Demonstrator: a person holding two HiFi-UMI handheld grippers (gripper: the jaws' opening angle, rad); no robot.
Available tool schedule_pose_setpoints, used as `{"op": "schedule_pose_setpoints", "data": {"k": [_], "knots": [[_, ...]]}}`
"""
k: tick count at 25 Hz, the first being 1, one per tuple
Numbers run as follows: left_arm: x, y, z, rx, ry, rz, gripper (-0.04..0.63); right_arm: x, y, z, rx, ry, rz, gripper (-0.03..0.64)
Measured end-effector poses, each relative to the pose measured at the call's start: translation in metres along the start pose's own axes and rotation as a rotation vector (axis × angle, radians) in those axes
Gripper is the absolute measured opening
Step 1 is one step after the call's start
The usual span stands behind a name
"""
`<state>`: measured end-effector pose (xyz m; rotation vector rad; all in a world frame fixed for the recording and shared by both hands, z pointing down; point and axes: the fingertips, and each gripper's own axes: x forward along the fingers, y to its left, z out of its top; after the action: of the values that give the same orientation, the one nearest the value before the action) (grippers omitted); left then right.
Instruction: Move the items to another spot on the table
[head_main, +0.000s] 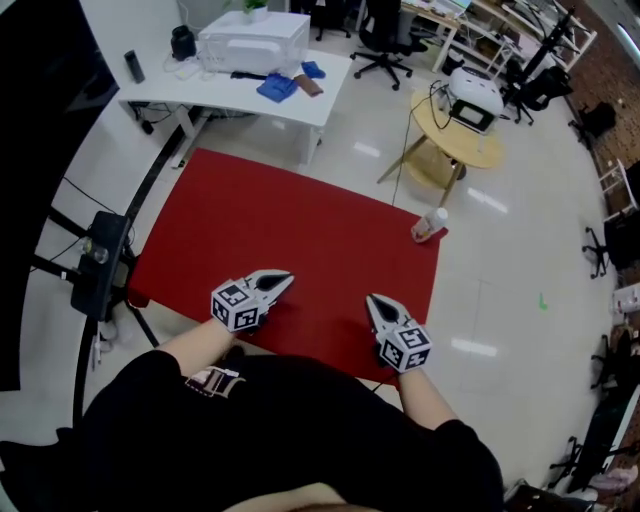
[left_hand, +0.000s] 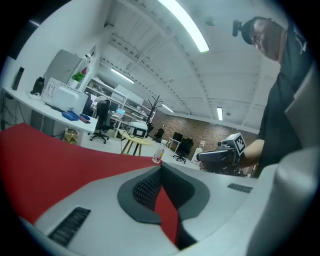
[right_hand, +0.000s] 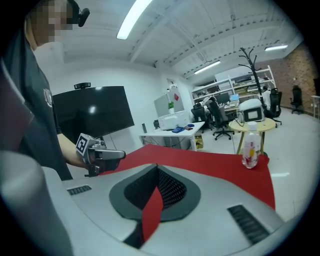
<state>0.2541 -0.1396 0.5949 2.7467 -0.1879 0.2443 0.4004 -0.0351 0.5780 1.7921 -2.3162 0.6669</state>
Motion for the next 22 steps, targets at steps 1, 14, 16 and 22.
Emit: {"op": "schedule_pose_setpoints", "data": {"k": [1,14,16,22], "knots": [[-0.031,0.009,0.003,0.007,0.002,0.000,0.000,0.016,0.026,0.001,-0.006,-0.002,0.008,0.006],[-0.298,0.057,0.036,-0.008,0.026,-0.005,0.000,0.151,0.288,0.029,-0.054,-0.032,0.119,0.006],[-0.313,0.051,0.031,-0.007,0.029,0.014,0.000,0.154,0.312,0.027,-0.052,-0.027,0.152,0.006],[-0.328,0.013,0.025,-0.019,0.007,0.037,0.000,0.127,0.354,0.011,-0.060,0.000,0.224,0.006]]}}
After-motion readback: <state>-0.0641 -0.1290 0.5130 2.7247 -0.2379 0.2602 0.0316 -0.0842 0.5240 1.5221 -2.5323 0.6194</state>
